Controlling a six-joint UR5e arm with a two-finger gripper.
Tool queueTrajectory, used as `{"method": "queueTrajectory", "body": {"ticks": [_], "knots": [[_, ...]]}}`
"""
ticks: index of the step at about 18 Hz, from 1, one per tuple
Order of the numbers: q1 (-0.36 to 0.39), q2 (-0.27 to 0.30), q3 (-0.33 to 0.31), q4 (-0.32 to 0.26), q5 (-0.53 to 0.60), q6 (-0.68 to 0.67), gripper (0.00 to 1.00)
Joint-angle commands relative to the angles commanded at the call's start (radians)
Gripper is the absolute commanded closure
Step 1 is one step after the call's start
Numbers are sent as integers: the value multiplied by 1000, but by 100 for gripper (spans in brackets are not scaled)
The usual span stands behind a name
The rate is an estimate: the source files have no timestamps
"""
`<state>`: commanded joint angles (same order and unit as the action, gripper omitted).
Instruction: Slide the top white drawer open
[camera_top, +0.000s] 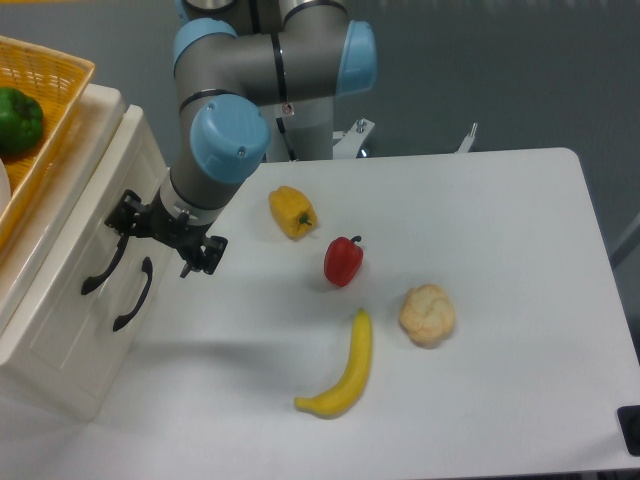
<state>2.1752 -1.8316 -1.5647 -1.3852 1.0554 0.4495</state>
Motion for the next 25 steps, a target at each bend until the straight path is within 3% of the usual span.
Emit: {"method": "queueTrajectory", "body": {"ticks": [25], "knots": [[-26, -26, -9, 0, 9, -9, 0]]}}
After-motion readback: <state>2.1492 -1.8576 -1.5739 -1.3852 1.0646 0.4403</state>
